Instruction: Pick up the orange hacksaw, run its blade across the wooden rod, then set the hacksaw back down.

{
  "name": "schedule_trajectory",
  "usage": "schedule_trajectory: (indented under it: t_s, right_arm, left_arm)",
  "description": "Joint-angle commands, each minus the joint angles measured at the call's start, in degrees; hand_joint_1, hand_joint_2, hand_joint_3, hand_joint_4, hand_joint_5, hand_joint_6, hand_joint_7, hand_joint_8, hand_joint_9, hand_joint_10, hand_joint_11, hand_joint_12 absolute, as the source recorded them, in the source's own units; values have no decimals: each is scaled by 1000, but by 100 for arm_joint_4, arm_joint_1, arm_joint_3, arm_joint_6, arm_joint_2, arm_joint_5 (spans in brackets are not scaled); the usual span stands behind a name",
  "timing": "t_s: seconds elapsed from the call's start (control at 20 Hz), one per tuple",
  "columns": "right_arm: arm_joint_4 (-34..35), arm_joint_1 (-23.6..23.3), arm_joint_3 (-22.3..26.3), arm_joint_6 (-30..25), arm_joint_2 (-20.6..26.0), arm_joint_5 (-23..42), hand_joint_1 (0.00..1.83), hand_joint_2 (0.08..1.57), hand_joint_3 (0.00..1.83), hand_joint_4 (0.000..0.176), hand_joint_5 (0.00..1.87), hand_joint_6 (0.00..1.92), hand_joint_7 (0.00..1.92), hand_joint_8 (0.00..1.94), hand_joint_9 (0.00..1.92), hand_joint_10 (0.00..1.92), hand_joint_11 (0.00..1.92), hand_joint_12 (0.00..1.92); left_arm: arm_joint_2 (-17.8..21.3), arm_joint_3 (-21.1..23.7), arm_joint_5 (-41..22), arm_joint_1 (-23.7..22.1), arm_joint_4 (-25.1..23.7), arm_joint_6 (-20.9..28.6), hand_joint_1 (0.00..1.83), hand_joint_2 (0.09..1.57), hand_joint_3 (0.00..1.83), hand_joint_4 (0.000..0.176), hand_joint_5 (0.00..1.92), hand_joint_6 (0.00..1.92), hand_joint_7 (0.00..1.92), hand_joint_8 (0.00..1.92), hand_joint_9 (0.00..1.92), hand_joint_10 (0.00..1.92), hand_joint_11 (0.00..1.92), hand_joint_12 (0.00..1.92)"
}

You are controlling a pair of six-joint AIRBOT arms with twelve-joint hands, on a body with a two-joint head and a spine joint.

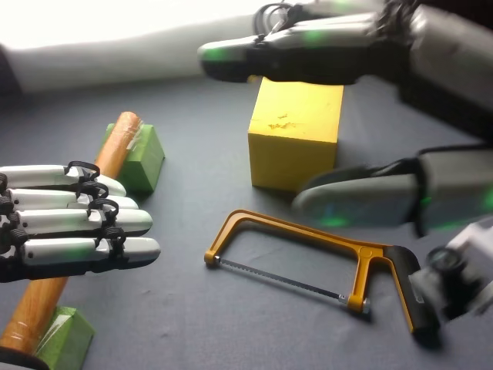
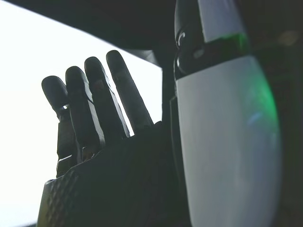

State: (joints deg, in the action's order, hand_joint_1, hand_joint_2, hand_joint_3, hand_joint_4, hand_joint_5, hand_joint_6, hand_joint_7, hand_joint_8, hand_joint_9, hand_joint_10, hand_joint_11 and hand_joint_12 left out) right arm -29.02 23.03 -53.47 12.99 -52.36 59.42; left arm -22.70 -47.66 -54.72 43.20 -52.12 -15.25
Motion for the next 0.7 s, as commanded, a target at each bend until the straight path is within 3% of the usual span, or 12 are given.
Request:
schedule_trajectory:
  t_s: [0.0,0.05,0.1,0.15,0.2,0.25,0.3,0.35,0.45,0.5,0.65]
  right_arm:
    - [-446,-122,-118,-379,-24,1153,355,1167,8,0,719,61,812,69,855,161,468,1241]
    - [-1152,-267,-343,-628,-57,1408,509,1154,0,0,839,793,947,971,928,1176,826,1614]
    - [-1612,-317,-454,-756,-75,1540,479,1172,3,0,867,1193,990,1417,1007,1706,1045,1860]
    - [-2049,-349,-525,-776,-80,1682,481,1186,2,0,808,1753,1024,1900,1216,1912,1349,1919]
    - [-2256,-330,-547,-764,-100,1739,513,1172,0,0,895,1914,1113,1939,1315,1921,1492,1921]
    - [-2328,-263,-543,-887,-125,1679,563,1157,0,0,993,1920,1174,1941,1345,1921,1549,1921]
    - [-2328,-206,-528,-929,-131,1630,569,1177,3,0,1089,1921,1252,1941,1406,1921,1603,1921]
    - [-2328,-157,-501,-936,-130,1577,517,1241,15,0,1146,1921,1306,1941,1457,1921,1648,1921]
    - [-2328,-152,-474,-996,-117,1515,462,1324,17,0,1190,1921,1346,1941,1502,1921,1692,1921]
    - [-2328,-159,-464,-1057,-114,1485,464,1363,19,0,1178,1921,1340,1941,1501,1921,1700,1921]
    - [-2327,-237,-398,-1377,-30,1417,524,1405,7,0,1157,1921,1335,1941,1497,1921,1688,1921]
  left_arm:
    - [-7,-34,-517,-66,342,-9,41,1311,5,0,257,22,307,29,356,43,3,848]
    - [-19,-47,-607,-43,342,-9,155,1332,1,0,627,197,740,164,673,480,268,1283]
    - [-19,-60,-622,-31,336,-9,228,1333,0,0,539,887,780,572,646,1011,364,1545]
    - [-20,-78,-622,-54,328,-9,416,1338,2,0,516,1470,713,1314,682,1579,587,1837]
    - [-18,-81,-638,-62,328,-9,687,1390,5,165,508,1721,692,1582,725,1770,719,1918]
    - [-16,-81,-664,-65,328,-9,694,1399,5,174,497,1757,680,1853,804,1891,876,1920]
    - [-16,-81,-669,-64,327,-9,721,1320,0,104,646,1888,842,1907,986,1915,1071,1921]
    - [-17,-82,-669,-62,328,-9,721,1300,0,83,856,1914,1009,1918,1133,1920,1229,1921]
    - [-20,-103,-685,-59,338,-9,621,1325,4,79,1168,1921,1246,1921,1325,1921,1439,1921]
    - [-21,-119,-705,-53,337,-9,582,1340,5,70,1232,1921,1323,1921,1394,1921,1508,1921]
    - [-28,-159,-748,-68,337,-9,582,1352,5,53,1234,1921,1378,1921,1445,1921,1579,1921]
